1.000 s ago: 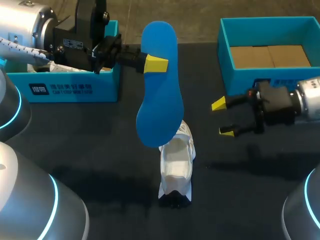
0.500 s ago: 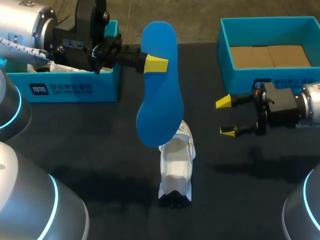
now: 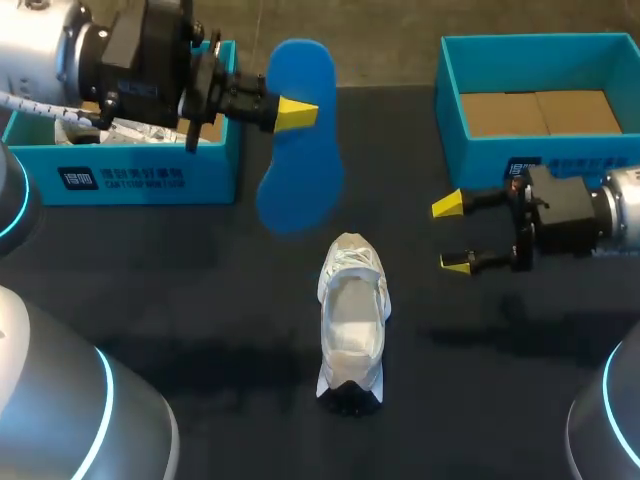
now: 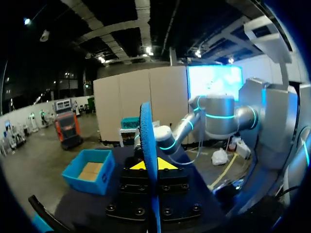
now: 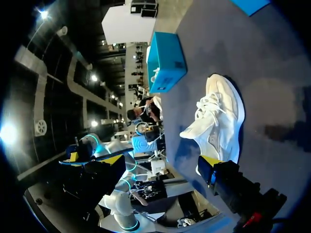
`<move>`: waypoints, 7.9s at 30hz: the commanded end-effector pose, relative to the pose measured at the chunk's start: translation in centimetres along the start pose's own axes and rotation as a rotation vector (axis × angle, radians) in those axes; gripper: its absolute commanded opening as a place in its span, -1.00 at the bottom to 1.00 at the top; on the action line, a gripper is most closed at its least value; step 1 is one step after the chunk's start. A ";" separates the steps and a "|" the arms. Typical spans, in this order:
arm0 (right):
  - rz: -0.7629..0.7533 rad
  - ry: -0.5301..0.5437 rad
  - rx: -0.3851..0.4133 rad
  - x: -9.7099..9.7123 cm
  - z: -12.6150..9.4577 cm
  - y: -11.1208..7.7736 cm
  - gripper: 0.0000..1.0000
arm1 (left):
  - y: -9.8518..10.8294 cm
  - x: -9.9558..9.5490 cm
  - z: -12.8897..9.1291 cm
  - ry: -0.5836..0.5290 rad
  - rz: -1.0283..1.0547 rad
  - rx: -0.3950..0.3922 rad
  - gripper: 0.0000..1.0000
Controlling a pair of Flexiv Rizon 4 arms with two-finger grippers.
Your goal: Take the shoe out of the shoebox, open the shoe tongue, remove and reinsert the insole, then place the shoe into the shoebox
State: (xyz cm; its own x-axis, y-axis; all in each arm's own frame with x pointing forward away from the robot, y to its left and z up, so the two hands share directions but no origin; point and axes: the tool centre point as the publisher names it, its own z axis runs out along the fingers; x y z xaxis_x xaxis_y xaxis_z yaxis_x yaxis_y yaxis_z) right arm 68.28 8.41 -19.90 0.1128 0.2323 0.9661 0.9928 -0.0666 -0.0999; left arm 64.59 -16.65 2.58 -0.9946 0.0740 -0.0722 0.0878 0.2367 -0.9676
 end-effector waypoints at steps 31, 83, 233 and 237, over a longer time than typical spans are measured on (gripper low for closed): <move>-0.001 0.000 -0.002 0.0 0.1 0.0 1.00 | 4.9 2.0 2.0 -0.111 0.860 -0.119 -1.00; -0.001 0.000 -0.002 0.0 0.1 0.0 1.00 | 14.2 -0.1 3.6 -0.270 1.559 -0.186 -1.00; -0.130 0.142 0.040 1.4 9.0 2.1 -1.00 | 21.9 -0.8 9.1 -0.469 1.795 -0.120 1.00; -0.133 0.133 0.031 1.0 8.5 2.1 -1.00 | 21.1 0.0 7.0 -0.407 1.782 -0.131 1.00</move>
State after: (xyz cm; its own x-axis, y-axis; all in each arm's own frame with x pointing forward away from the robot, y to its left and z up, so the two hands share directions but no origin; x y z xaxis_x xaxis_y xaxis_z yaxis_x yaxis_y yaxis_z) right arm 71.33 17.21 -21.16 -0.0244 0.1051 0.9942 0.9997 -0.0053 0.0251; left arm 67.49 -21.28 -21.06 0.3459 0.0482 -0.9370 0.9055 0.2445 0.3468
